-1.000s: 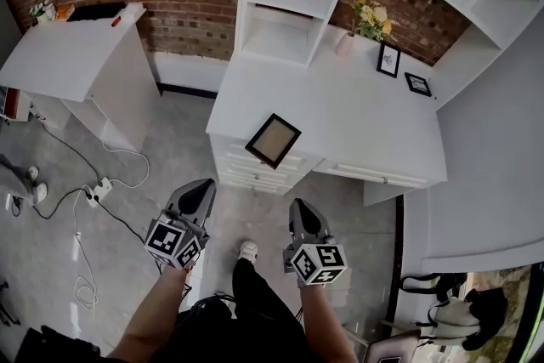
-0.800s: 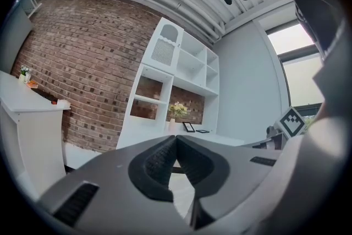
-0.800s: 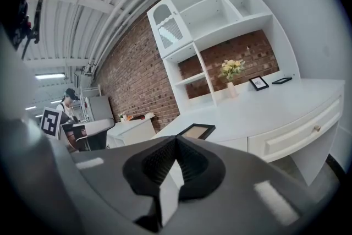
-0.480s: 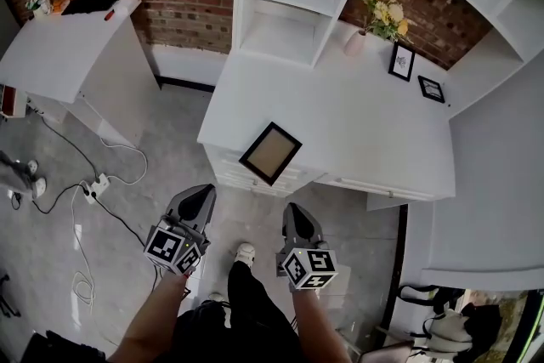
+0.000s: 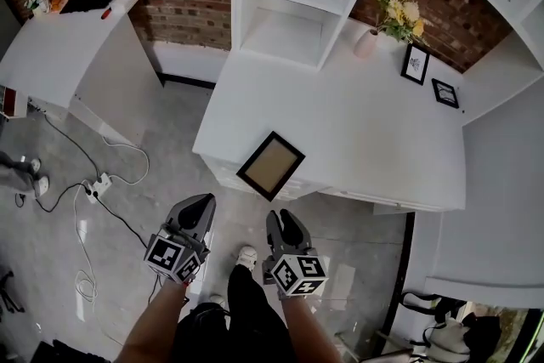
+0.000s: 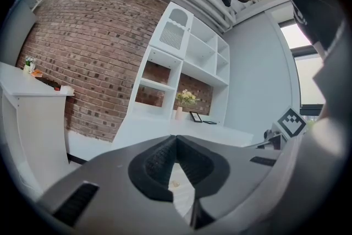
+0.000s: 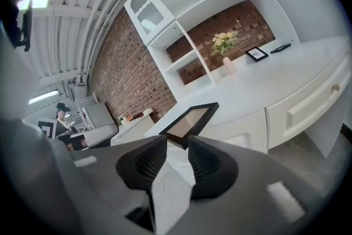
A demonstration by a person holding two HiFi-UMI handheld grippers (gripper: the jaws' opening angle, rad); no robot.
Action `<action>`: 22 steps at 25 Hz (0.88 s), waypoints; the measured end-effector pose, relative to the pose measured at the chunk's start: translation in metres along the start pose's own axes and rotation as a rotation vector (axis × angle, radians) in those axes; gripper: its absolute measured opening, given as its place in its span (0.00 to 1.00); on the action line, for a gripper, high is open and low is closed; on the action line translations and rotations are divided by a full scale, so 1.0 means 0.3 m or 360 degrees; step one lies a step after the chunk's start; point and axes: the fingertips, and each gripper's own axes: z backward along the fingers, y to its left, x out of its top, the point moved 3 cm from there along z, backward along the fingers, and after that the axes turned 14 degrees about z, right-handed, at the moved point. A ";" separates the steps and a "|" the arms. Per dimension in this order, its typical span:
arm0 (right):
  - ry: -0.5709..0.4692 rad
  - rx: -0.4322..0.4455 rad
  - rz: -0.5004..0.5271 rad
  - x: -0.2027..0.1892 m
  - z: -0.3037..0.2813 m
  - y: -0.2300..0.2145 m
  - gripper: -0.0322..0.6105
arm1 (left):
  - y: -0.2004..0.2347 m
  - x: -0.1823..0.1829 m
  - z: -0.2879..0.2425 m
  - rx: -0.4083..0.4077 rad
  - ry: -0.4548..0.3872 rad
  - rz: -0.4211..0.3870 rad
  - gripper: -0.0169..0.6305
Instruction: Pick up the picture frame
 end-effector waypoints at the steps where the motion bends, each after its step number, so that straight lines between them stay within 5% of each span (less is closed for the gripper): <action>1: 0.0002 0.0009 -0.0025 -0.007 -0.012 -0.003 0.23 | 0.009 -0.002 -0.009 0.0007 0.0003 -0.0005 0.02; 22: -0.0114 0.0223 -0.0672 -0.059 -0.172 -0.073 0.40 | 0.055 -0.066 -0.085 0.0082 0.0007 -0.0015 0.02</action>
